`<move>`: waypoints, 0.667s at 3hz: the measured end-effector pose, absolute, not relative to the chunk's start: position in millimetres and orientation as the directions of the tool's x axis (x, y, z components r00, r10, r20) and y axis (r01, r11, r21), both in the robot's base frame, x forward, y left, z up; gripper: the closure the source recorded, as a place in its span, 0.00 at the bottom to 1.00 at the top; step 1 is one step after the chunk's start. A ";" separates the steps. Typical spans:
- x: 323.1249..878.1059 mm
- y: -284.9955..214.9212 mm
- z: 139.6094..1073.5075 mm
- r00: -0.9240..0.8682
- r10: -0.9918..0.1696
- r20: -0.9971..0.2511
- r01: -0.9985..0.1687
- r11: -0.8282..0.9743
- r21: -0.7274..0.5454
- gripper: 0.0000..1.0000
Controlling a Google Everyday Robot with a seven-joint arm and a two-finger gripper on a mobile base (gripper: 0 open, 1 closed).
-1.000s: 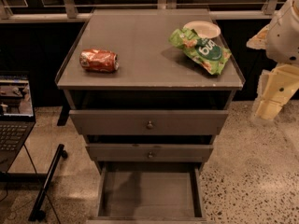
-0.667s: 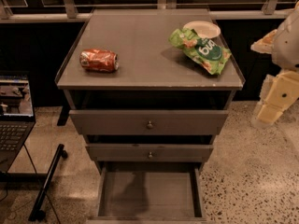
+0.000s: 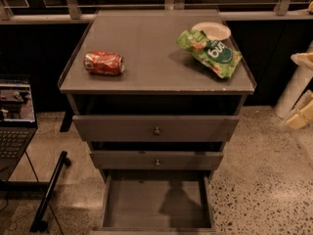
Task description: Place green rice chip bag into bottom drawer
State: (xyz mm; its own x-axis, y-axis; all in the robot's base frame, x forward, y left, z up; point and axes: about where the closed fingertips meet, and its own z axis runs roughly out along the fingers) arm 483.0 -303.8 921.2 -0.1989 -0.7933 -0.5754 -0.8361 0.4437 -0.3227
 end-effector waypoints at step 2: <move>586.5 -346.8 877.8 -0.088 -0.723 -0.685 -0.855 0.408 -0.321 0.00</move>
Offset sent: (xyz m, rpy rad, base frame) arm 0.2117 -0.0677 0.0018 0.1751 -0.1972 0.1420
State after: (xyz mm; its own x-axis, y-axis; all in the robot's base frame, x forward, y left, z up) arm 586.5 -346.8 877.8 -0.0879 -0.7228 -0.6854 -0.8549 0.4080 -0.3205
